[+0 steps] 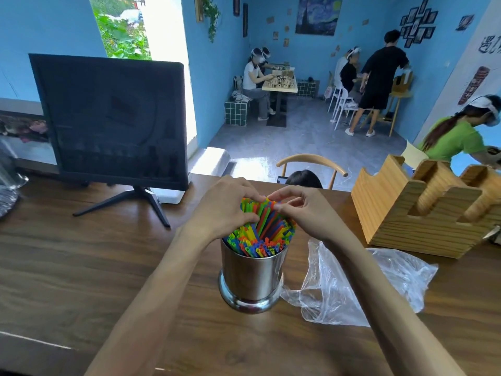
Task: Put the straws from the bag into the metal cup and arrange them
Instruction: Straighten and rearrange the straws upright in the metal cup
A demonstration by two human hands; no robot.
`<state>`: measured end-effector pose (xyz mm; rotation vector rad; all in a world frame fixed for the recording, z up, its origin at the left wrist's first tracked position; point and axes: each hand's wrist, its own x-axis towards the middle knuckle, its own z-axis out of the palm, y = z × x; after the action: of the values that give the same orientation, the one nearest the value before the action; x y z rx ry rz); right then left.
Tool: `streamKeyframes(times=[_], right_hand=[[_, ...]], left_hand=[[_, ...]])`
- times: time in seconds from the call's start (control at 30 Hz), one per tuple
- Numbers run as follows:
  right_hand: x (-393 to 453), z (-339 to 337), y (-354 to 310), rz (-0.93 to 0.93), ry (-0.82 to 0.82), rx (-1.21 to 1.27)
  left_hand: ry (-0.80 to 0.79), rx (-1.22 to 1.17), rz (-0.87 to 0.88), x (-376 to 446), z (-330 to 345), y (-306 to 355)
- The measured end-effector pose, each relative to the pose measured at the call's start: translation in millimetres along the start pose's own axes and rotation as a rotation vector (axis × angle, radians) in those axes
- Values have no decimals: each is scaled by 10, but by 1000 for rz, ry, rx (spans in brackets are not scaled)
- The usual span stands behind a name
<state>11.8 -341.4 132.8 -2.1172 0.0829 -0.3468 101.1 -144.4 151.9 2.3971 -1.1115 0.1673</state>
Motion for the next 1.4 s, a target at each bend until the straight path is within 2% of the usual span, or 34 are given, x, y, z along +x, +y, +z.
streamKeyframes(times=[0.13, 0.27, 0.5, 0.7, 0.8, 0.9, 1.03, 1.13, 1.4], right_hand=[[-11, -5, 6, -3, -2, -7], [-29, -19, 6, -17, -8, -17], [-24, -31, -42, -23, -7, -39], [-17, -6, -198, -143, 65, -4], [-15, 38, -300, -252, -13, 38], [-21, 99, -377, -253, -98, 120], [-11, 41, -398, -286, -3, 187], [-39, -163, -343, -227, 66, 281], [-34, -547, -408, 95, 218, 660]], left_hand=[[101, -20, -9, -6, 24, 41], [114, -16, 2, -34, 21, 39], [146, -155, 53, -73, -74, 88], [298, -411, 111, -114, -356, 239], [396, -519, 118, -76, -549, 311], [534, -651, 137, -42, -709, 400], [716, -731, 121, -34, -810, 422], [695, -723, 33, -89, -801, 272], [394, -712, -49, -235, -520, 60]])
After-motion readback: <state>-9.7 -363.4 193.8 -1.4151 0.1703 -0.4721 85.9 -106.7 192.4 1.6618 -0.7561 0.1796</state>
